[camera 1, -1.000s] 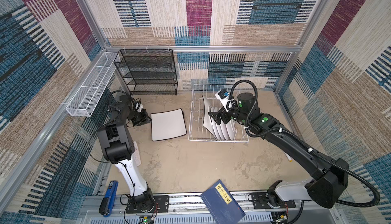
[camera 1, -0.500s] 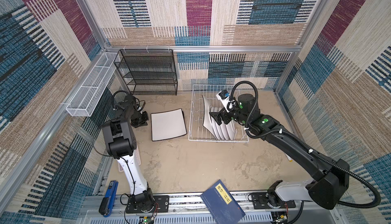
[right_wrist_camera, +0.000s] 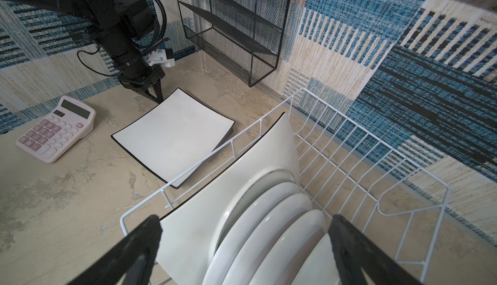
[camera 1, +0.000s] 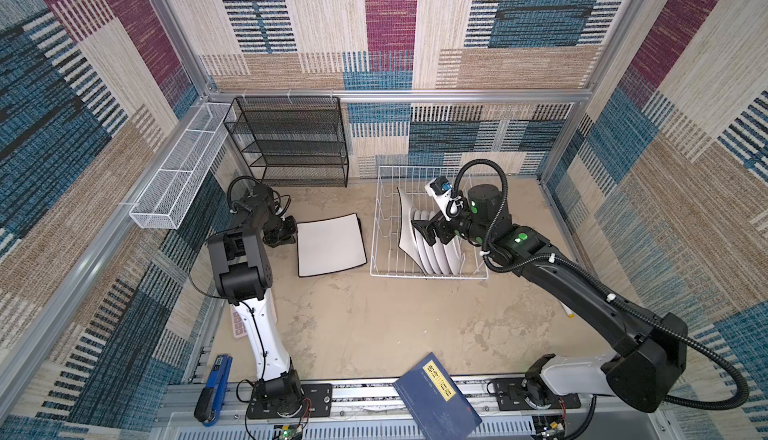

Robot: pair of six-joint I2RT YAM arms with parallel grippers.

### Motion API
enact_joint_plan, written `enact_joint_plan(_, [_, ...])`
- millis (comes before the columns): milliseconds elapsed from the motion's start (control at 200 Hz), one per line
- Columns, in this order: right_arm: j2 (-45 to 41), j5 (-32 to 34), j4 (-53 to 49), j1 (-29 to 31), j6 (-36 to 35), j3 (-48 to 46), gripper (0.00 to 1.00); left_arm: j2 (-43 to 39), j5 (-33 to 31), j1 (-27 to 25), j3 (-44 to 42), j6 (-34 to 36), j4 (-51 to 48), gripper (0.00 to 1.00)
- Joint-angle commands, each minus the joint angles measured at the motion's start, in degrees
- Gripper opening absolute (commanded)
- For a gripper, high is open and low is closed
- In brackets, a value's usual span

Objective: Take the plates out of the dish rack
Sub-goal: 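Open the left gripper and lift it off the white plate's edge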

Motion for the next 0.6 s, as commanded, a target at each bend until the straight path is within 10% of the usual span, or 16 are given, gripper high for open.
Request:
enact_joint_plan(0, [-0.5,0.7,1.0,0.0,-0.6,-0.3,0.99,0.4,1.8,-0.1,1.1,-1.2,-0.2,0.0])
enact_joint_plan(596, [-1.2,1.4,1.5,0.1,-0.7,-1.0,0.99,-1.1,1.7,-1.1,1.3,-2.4,-0.3,0.0])
